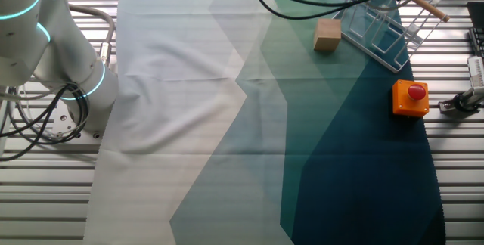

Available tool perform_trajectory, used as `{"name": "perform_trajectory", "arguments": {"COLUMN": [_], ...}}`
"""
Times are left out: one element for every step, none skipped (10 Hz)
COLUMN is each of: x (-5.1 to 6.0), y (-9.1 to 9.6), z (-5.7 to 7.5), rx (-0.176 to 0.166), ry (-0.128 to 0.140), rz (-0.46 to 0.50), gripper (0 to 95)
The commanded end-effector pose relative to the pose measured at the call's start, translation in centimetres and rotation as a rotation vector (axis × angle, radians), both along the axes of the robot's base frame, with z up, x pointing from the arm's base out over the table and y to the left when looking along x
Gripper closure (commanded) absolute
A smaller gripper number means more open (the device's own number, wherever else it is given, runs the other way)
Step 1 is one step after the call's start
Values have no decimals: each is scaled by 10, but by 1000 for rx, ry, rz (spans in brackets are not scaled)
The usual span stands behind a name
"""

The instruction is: Put the cup on the cup rack

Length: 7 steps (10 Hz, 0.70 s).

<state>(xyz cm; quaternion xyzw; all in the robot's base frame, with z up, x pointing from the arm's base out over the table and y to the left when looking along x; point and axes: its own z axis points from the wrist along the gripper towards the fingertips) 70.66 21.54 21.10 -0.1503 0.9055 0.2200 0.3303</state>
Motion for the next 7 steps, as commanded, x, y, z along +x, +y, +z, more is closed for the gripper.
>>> {"name": "perform_trajectory", "arguments": {"x": [-1,-1,-2,-2,-2,-3,-3], "y": [0,0,-1,-1,-1,-1,-1], "z": [0,0,0,0,0,-1,-1], "rx": [2,2,2,4,4,4,7], "ry": [-8,-11,-12,-15,-20,-25,-28], "rz": [0,2,3,3,8,8,10], "gripper": [950,950,950,950,950,950,950]}}
